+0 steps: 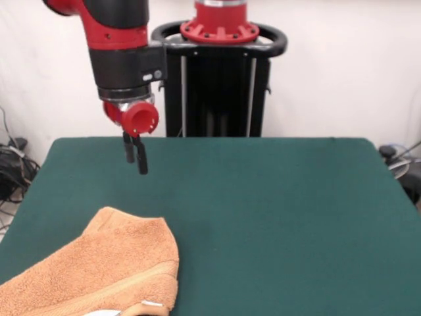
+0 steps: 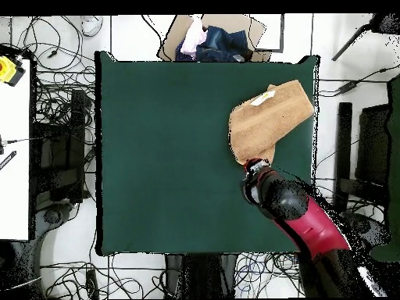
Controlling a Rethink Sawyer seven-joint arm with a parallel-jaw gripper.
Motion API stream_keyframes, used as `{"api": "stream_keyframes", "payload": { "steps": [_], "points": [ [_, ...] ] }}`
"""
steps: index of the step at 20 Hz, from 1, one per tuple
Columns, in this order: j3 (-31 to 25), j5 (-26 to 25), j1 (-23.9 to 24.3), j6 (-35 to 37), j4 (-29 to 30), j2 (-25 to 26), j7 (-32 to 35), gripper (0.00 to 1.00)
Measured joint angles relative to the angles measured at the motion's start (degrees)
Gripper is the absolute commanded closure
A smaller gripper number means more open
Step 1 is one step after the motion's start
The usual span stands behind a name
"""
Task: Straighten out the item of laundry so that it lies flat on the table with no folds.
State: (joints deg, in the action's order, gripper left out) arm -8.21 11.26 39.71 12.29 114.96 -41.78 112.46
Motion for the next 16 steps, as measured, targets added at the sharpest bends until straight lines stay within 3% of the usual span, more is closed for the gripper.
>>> {"api": "stream_keyframes", "payload": {
  "steps": [7, 10, 16],
  "points": [
    [3.00, -0.04, -4.72, 4.00, -3.82, -0.20, 0.00, 0.00],
    [4.54, -0.07, -7.79, 12.12, -9.60, -0.60, 0.00, 0.00],
    [4.64, 0.38, -8.80, 20.97, -16.72, -0.26, 0.00, 0.00]
  ]
}}
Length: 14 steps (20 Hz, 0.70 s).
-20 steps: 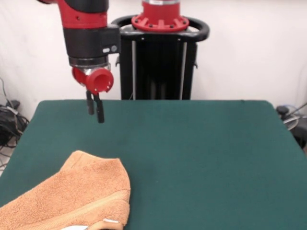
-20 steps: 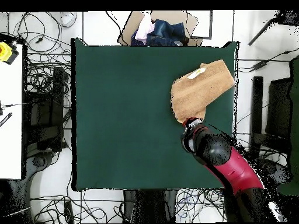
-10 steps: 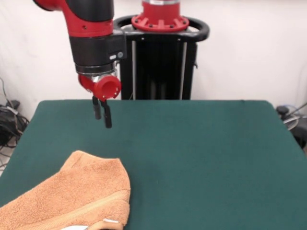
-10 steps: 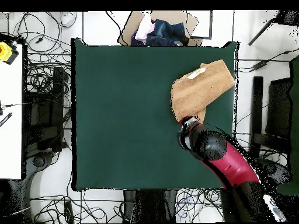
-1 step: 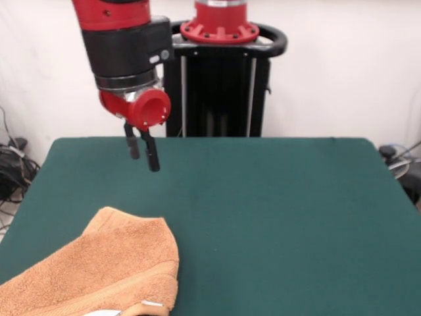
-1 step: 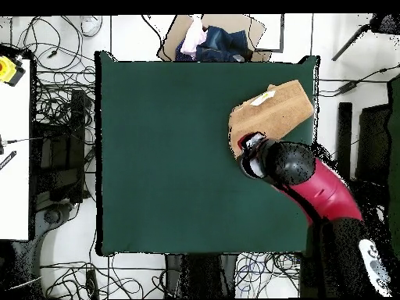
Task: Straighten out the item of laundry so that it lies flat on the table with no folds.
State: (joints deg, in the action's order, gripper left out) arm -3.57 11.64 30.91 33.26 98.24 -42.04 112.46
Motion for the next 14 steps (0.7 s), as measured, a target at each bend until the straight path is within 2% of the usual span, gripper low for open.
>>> {"api": "stream_keyframes", "payload": {
  "steps": [10, 14],
  "points": [
    [0.87, 2.16, -1.41, 1.31, -5.30, 0.84, 0.00, 0.00],
    [1.24, 2.70, -3.36, 1.12, -8.42, 3.68, 0.00, 0.00]
  ]
}}
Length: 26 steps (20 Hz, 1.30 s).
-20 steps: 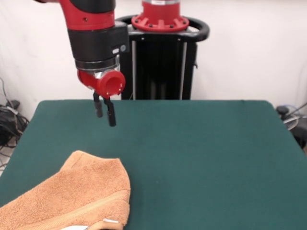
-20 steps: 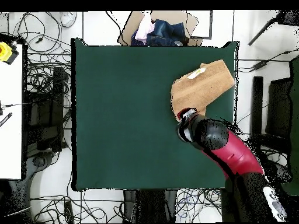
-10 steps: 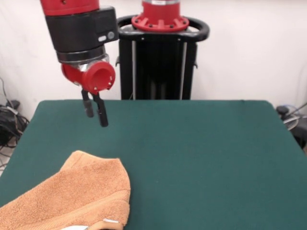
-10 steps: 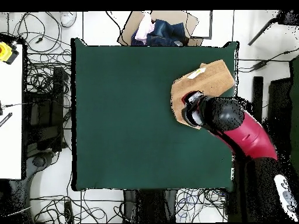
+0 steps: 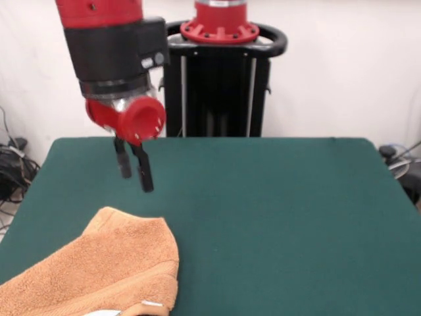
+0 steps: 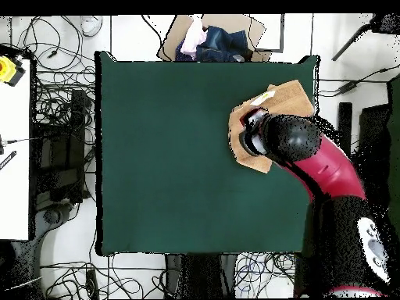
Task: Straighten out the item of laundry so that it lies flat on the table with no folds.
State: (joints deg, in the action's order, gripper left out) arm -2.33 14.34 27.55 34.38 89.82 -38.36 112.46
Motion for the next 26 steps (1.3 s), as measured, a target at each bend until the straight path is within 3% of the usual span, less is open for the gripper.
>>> {"api": "stream_keyframes", "payload": {
  "steps": [7, 12, 26],
  "points": [
    [-0.01, 2.91, -3.18, -2.99, -6.69, 9.04, 0.02, 0.00],
    [-0.02, 5.01, -4.87, -5.12, -7.48, 12.01, 0.57, 0.00],
    [-0.03, 8.01, -5.63, -11.19, -5.49, 11.39, 0.58, 0.00]
  ]
}}
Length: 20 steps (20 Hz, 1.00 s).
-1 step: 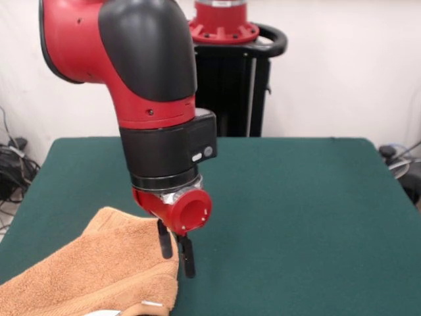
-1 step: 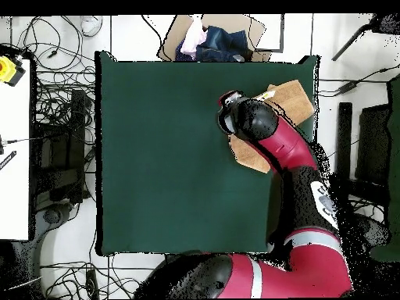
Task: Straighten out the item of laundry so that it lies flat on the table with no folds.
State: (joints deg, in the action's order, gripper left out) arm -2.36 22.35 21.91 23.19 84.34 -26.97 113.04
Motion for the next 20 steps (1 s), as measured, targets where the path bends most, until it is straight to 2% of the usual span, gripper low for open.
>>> {"api": "stream_keyframes", "payload": {
  "steps": [9, 20],
  "points": [
    [0.05, -0.03, 0.79, -2.22, 1.28, -0.75, 0.00, 0.00],
    [0.47, -0.10, 2.97, -2.19, -5.41, 4.33, 0.00, 0.00]
  ]
}}
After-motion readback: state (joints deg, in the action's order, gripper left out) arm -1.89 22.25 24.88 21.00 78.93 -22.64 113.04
